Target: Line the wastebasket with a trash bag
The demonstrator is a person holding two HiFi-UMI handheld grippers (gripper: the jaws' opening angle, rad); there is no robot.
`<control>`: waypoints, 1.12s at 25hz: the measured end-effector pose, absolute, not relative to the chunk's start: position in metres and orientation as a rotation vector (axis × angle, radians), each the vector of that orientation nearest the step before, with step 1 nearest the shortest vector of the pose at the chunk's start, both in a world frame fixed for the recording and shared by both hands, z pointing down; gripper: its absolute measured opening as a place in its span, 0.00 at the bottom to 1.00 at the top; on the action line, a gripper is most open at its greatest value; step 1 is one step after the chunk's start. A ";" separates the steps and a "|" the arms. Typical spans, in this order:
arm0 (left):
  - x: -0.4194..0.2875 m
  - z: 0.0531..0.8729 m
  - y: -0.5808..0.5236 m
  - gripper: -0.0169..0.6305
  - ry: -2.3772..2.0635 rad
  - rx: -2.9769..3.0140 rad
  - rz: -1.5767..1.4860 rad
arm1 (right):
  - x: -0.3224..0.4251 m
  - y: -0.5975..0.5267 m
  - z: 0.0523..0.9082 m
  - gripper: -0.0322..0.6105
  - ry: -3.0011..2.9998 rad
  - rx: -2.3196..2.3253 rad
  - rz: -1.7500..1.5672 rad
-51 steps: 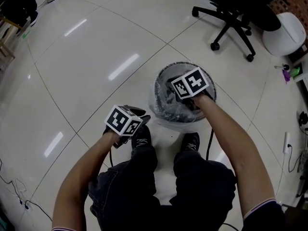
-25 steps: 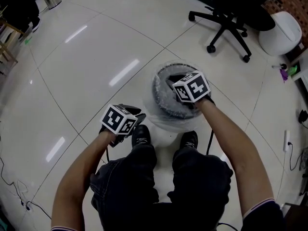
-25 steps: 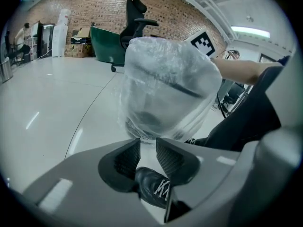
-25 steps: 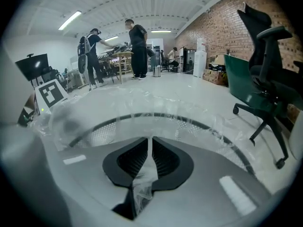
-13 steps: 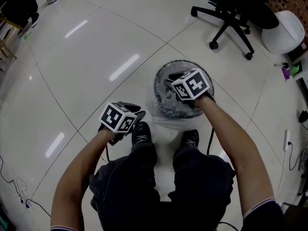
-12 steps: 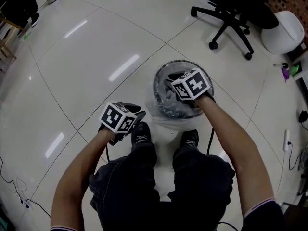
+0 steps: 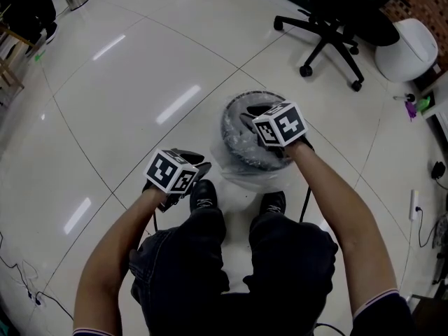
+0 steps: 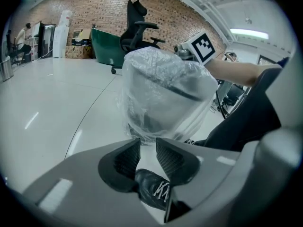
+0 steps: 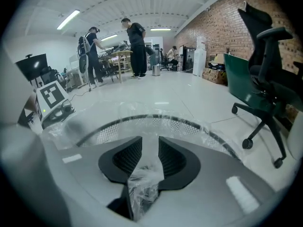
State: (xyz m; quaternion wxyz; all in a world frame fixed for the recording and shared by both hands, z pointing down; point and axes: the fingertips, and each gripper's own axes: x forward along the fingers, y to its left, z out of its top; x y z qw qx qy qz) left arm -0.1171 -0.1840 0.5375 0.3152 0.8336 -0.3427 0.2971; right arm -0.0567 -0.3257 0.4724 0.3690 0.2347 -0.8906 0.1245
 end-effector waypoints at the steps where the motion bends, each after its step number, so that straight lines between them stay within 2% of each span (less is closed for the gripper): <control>1: -0.117 0.537 -0.184 0.20 -0.904 2.195 0.784 | -0.057 -0.327 0.469 0.22 -2.305 0.612 0.312; 15: -0.118 0.541 -0.183 0.20 -0.901 2.187 0.777 | -0.044 -0.332 0.491 0.21 -2.155 0.671 0.301; 28: -0.118 0.543 -0.180 0.20 -0.896 2.190 0.770 | -0.034 -0.347 0.473 0.14 -2.243 0.827 0.381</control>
